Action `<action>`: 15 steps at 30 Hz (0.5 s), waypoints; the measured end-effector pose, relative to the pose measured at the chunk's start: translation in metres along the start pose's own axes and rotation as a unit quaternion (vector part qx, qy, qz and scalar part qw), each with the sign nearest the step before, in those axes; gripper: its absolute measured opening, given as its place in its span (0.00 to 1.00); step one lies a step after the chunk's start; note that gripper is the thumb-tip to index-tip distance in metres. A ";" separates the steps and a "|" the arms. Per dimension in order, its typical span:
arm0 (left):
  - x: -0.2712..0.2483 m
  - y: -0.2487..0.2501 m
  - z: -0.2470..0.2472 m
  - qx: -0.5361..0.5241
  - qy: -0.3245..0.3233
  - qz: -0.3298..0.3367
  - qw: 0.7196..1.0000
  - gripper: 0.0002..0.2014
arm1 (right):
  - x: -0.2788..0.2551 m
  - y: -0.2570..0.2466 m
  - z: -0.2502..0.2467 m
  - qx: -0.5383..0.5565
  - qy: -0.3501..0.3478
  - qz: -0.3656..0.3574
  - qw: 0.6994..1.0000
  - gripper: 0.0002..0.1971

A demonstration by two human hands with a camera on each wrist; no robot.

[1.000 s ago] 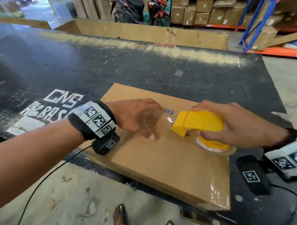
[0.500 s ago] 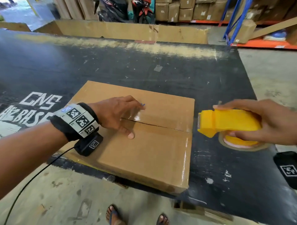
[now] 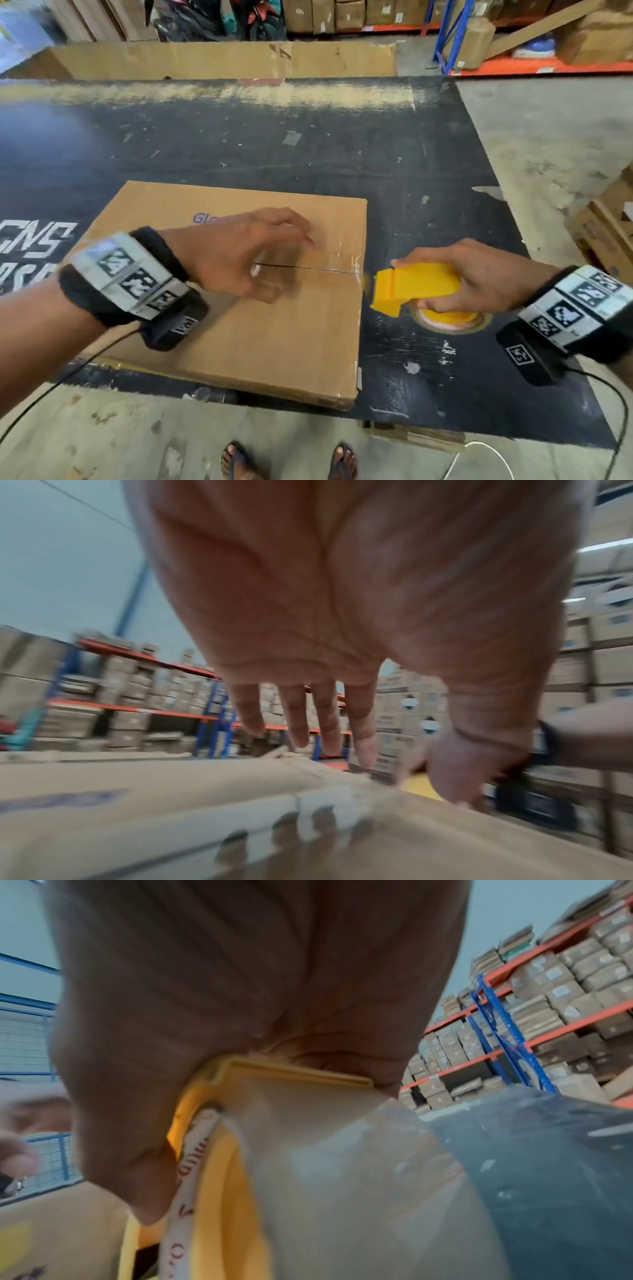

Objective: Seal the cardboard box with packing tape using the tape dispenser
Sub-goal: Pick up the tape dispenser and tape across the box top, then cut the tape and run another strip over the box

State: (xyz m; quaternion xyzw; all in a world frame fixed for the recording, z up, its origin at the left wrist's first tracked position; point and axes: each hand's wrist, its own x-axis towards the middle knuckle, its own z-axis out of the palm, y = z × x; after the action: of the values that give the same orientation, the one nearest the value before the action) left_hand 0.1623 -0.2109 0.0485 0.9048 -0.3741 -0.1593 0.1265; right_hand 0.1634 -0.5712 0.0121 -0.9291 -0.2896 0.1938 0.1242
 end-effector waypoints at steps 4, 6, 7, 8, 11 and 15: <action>0.052 0.051 0.024 0.022 -0.035 0.149 0.988 0.26 | 0.018 0.000 0.010 -0.023 -0.051 0.004 0.998 0.26; 0.066 0.054 0.030 0.075 -0.069 0.140 0.985 0.25 | 0.015 0.010 0.027 -0.103 -0.090 0.025 0.990 0.28; 0.069 0.054 0.032 0.102 -0.072 0.138 0.983 0.25 | 0.008 0.019 0.035 -0.088 -0.087 0.045 0.991 0.29; 0.071 0.053 0.032 0.128 -0.063 0.135 0.981 0.25 | 0.002 0.028 0.038 -0.058 -0.066 0.060 0.994 0.30; 0.078 0.061 0.033 0.130 -0.086 0.129 0.979 0.31 | -0.022 0.030 0.030 0.085 0.056 0.080 0.992 0.30; 0.098 0.064 0.017 -0.130 0.001 0.037 0.991 0.24 | -0.052 0.008 0.030 0.225 0.246 0.081 0.939 0.35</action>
State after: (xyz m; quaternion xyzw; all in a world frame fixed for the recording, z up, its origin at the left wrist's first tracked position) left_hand 0.1810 -0.3273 0.0365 0.8662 -0.3836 -0.2009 0.2494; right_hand 0.1152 -0.6046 -0.0024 -0.9159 -0.1221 0.0286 0.3814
